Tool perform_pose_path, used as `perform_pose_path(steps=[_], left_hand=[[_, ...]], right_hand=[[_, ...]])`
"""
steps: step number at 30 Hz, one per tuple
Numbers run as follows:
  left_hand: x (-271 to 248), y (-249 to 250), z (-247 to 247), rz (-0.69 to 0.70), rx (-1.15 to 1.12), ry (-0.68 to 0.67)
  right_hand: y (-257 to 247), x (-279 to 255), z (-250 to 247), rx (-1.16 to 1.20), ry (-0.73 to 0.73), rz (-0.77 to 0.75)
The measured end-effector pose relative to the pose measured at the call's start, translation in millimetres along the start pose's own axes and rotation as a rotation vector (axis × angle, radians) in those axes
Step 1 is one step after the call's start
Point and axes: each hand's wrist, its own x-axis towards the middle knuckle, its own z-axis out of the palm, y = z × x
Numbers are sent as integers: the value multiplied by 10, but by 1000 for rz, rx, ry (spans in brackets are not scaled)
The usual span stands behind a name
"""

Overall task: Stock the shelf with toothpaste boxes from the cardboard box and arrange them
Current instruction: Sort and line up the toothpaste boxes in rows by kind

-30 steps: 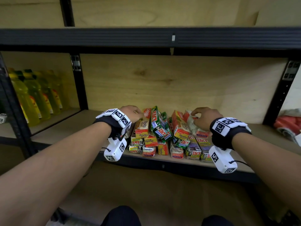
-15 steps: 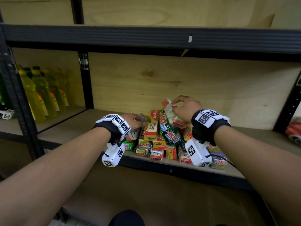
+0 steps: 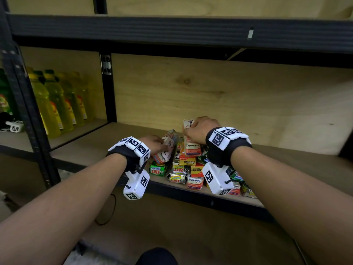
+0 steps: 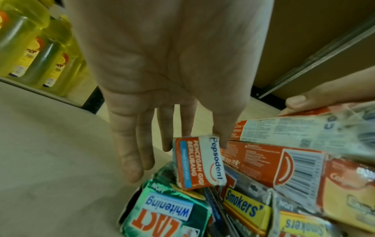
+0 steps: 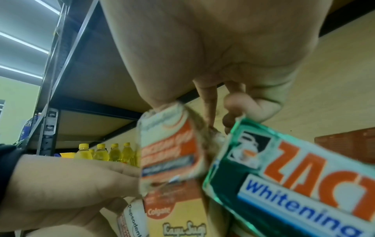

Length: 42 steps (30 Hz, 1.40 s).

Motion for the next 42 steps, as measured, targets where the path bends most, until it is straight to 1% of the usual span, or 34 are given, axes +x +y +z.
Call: perform_pose_path(steps=[3, 7, 9, 11, 13, 18, 20, 22, 25, 28, 33, 37, 40, 42], left_hand=[[-98, 56, 9, 30, 27, 47], [-126, 120, -75, 33, 74, 170], [-136, 175, -131, 70, 64, 223], [-177, 303, -167, 119, 64, 265], [-236, 480, -180, 168, 67, 278], [-389, 932, -120, 260, 31, 260], [-444, 1096, -61, 309, 21, 253], [-508, 1257, 14, 370, 40, 240], [-590, 1470, 143, 464, 150, 216], [-650, 1654, 284, 572, 274, 166], [-699, 1859, 632, 757, 521, -48], [-679, 1938, 939, 822, 734, -158], [-641, 1962, 1153, 835, 890, -181], [-588, 1973, 1266, 809, 970, -197]], right_hand=[[82, -145, -82, 41, -32, -24], [194, -163, -93, 295, -15, -6], [251, -185, -118, 339, -4, 14], [351, -268, -205, 325, -6, 27], [484, -377, -326, 306, 12, 37], [872, -631, -570, 293, 24, 103], [1037, -723, -626, 251, 32, 122], [1193, -814, -660, 203, 38, 143], [1408, -946, -685, 160, 34, 183], [1602, -1051, -662, 107, -25, 231], [1849, -1149, -521, -1, -168, 281], [1971, -1191, -382, -70, -245, 260], [2048, -1178, -276, -20, -265, 261], [2094, -1148, -201, -2, -260, 250]])
